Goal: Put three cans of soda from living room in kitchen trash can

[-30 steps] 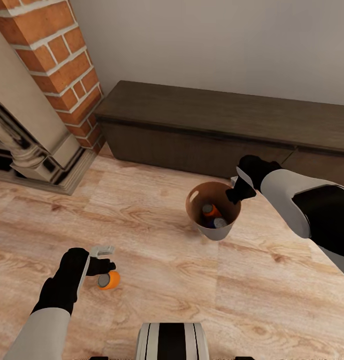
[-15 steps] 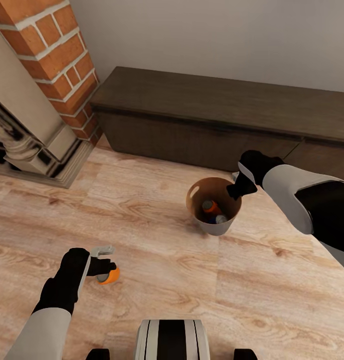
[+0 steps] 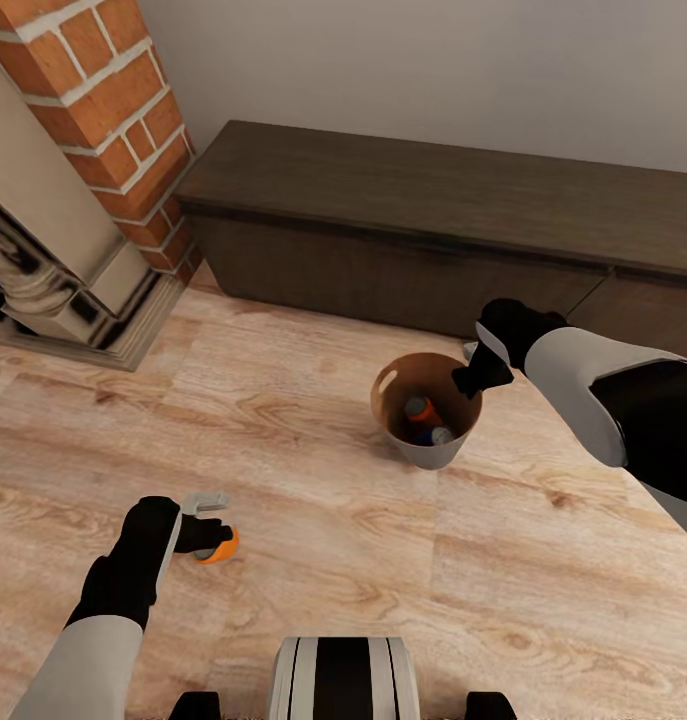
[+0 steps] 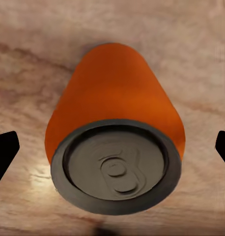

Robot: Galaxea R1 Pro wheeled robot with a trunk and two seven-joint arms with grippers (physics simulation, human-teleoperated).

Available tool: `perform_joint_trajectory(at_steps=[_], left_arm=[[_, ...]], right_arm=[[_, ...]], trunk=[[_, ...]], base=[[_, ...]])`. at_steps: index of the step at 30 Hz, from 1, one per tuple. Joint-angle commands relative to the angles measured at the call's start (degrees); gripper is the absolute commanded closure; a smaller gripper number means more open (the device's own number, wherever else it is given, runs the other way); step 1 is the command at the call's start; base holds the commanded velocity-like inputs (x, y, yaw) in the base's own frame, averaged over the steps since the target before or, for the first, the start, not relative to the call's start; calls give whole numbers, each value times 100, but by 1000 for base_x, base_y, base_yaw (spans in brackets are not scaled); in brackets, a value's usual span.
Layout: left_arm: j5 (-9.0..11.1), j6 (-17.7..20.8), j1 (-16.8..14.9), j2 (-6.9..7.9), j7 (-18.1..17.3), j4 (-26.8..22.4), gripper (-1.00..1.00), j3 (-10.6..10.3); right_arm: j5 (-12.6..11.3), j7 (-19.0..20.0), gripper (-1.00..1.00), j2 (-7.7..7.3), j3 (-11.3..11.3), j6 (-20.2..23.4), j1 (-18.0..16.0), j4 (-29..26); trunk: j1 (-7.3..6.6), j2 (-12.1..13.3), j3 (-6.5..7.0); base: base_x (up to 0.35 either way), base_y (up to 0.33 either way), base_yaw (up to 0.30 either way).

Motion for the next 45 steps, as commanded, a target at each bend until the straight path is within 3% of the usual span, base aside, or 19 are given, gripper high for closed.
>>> perform_joint_trajectory(at_steps=[1,5,6,17,37,39,45], left_arm=[[0,0,0,-2,0,1,-100,0],[0,0,0,-7,-1,9,-100,0],[0,-2,2,-7,-6,7,100,-2],[0,-1,9,-10,-41,-23,100,-1],[-35,63,-18,-110,-16,40,100,-6],[-37,63,-18,-111,-16,40,100,-6],[-37,63,-18,-106,-16,40,100,-8]], right_arm=[[-51,30,100,0,-11,6,-4,1],[-54,29,100,1,6,6,-4,1],[-54,29,100,0,7,6,-4,1],[-55,29,100,-8,16,6,-4,3],[-55,29,100,3,-35,6,-4,-3],[-59,29,100,-25,-81,6,-1,-14],[-63,29,100,-86,-497,6,1,-19]], trunk=[[1,-2,-22],[3,-3,-44],[3,-3,-44],[3,-3,-44],[-48,23,399],[-53,26,443],[-69,34,576]], base=[[0,0,0],[0,0,0],[0,0,0],[0,0,0],[0,0,0],[0,0,0],[0,0,0]])
